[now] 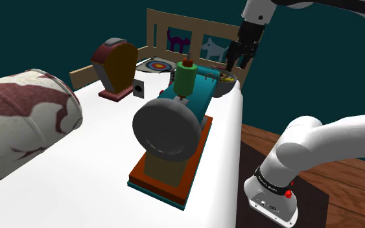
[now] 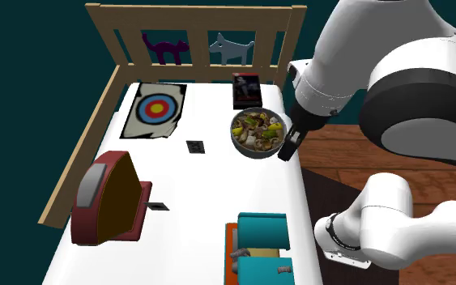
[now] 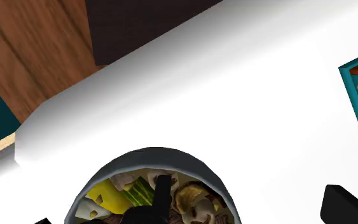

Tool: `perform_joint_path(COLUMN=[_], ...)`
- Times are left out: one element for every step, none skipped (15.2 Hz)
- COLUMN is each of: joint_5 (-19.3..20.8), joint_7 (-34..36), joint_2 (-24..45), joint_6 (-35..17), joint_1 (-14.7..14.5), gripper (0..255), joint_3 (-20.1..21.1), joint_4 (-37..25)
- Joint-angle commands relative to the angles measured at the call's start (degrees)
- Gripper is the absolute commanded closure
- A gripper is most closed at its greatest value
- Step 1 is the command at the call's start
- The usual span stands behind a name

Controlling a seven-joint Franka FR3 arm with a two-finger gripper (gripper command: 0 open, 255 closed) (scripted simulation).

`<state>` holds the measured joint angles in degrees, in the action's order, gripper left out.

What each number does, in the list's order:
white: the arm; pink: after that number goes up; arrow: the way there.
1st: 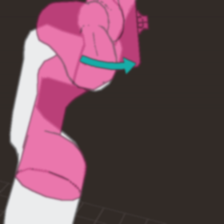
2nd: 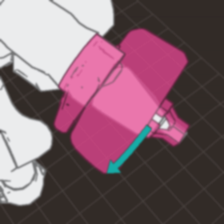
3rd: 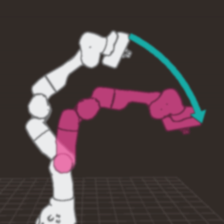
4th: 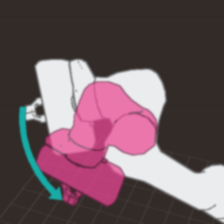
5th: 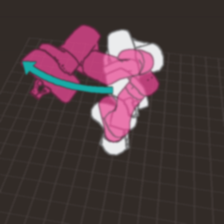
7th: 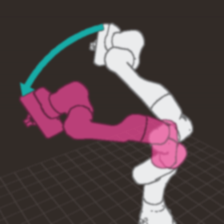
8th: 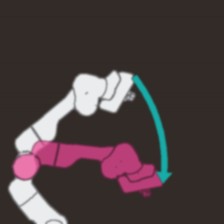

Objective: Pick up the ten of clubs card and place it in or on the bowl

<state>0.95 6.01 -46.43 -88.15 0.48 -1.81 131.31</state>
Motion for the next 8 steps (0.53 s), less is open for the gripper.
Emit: perform_joint_path(joint_5=[0.00,-1.36,-2.70,-4.02,-5.34,-6.66,-7.97,-9.30], joint_7=[0.00,2.09,4.13,6.14,8.09,10.01,11.89,13.74], joint_2=[0.00,3.30,6.58,9.82,13.03,16.21,19.35,22.47], joint_6=[0.00,0.36,0.77,1.22,1.71,2.23,2.80,3.39], joint_1=[0.00,0.30,0.61,0.88,1.17,1.44,1.68,1.90], gripper=[0,0,0,0,0,0,0,0], joint_3=[0.00,0.29,0.52,0.65,0.74,0.76,0.70,0.57], joint_4=[0.00,-2.15,-4.35,-6.60,-8.90,-11.23,-13.60,-15.99])
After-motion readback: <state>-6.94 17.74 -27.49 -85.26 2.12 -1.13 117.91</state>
